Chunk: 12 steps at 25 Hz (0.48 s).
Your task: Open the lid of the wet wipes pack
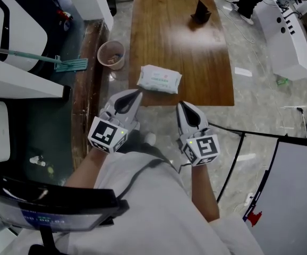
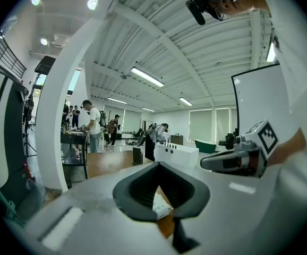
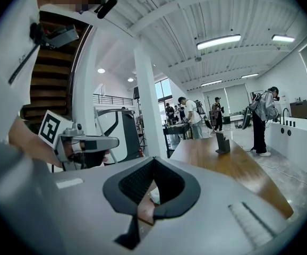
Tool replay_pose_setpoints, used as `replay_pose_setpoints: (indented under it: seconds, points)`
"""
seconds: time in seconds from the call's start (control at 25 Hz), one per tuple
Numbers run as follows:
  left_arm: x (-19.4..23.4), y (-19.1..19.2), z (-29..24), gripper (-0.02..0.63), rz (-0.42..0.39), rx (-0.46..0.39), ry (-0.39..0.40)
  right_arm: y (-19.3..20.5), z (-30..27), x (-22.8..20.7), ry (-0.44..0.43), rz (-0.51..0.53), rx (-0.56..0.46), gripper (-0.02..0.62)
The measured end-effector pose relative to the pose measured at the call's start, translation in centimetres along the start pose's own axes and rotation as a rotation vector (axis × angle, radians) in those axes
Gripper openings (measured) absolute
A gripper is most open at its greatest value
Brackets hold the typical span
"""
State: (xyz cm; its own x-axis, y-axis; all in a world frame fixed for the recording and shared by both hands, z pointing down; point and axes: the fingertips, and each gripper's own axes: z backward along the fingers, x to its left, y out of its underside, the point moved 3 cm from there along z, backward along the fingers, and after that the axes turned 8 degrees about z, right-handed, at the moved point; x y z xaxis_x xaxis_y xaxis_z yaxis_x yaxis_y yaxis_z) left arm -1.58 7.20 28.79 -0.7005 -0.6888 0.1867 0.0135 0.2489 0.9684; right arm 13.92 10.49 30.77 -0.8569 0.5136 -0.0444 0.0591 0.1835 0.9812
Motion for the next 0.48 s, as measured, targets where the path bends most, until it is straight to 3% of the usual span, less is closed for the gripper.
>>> replay_pose_setpoints:
  seconds: [0.24,0.48]
  points:
    - [1.1,0.6,-0.5,0.006,0.003,0.022,0.016,-0.6,-1.5,0.1,0.008,0.014,0.003,0.009]
    - [2.6,2.4,-2.5,0.006,-0.065,0.092,0.058,0.0,-3.7,-1.1,0.043,0.031,0.029,0.009]
